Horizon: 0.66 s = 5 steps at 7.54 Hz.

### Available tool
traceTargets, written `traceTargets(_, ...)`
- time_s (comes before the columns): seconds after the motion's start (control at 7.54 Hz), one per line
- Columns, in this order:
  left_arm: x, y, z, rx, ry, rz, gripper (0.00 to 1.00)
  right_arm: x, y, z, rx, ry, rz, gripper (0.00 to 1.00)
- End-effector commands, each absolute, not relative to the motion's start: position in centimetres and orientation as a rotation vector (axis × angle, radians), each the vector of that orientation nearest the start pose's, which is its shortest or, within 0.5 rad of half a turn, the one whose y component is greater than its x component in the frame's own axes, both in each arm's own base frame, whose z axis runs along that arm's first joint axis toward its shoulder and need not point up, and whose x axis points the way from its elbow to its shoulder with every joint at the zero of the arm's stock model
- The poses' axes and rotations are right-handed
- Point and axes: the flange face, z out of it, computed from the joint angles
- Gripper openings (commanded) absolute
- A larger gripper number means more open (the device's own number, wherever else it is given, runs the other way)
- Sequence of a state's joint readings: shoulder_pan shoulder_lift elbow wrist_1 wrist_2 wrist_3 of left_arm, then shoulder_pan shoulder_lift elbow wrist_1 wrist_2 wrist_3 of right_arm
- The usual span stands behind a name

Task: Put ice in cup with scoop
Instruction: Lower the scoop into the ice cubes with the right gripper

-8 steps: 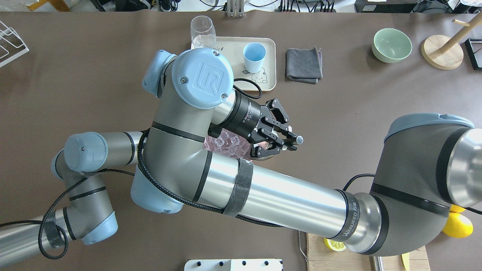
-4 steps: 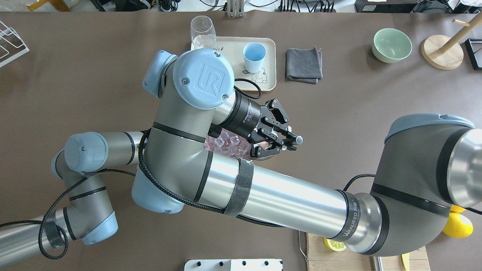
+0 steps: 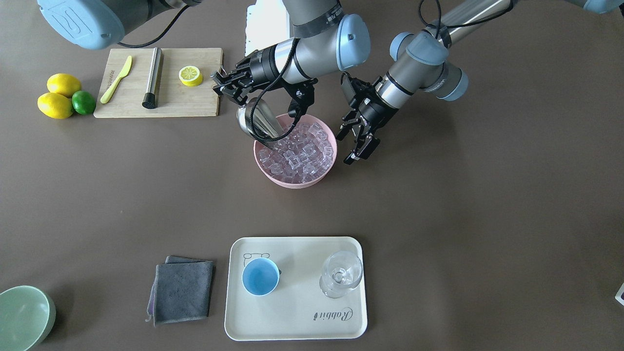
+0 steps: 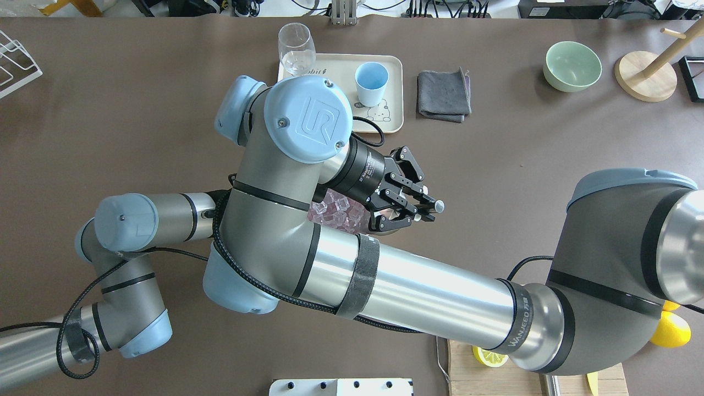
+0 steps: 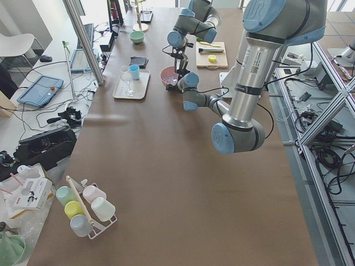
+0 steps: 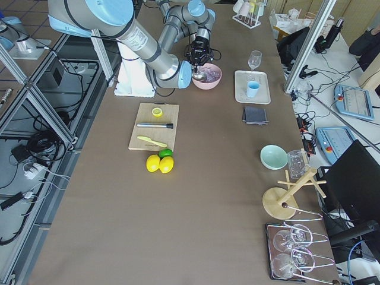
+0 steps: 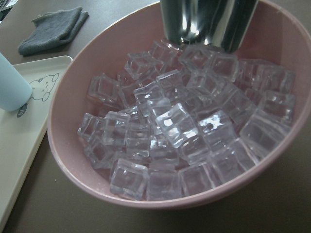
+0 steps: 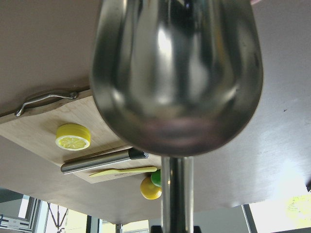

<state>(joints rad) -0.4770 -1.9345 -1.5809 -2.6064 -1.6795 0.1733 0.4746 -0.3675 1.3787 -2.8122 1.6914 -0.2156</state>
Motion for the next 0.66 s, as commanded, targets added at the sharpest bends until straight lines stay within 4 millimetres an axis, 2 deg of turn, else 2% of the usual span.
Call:
traceTargets(0.0, 50.4, -39.9, 33.3, 1.306, 0.753, 1.112, 0.98, -55.4, -42.2, 10.6, -0.272, -0.013, -1.286, 0.0)
traceTargets(0.53, 50.4, -40.0, 33.5, 1.303, 0.751, 1.112, 0.98, -56.6, -42.6, 12.1, -0.257, -0.027, -1.275, 0.0)
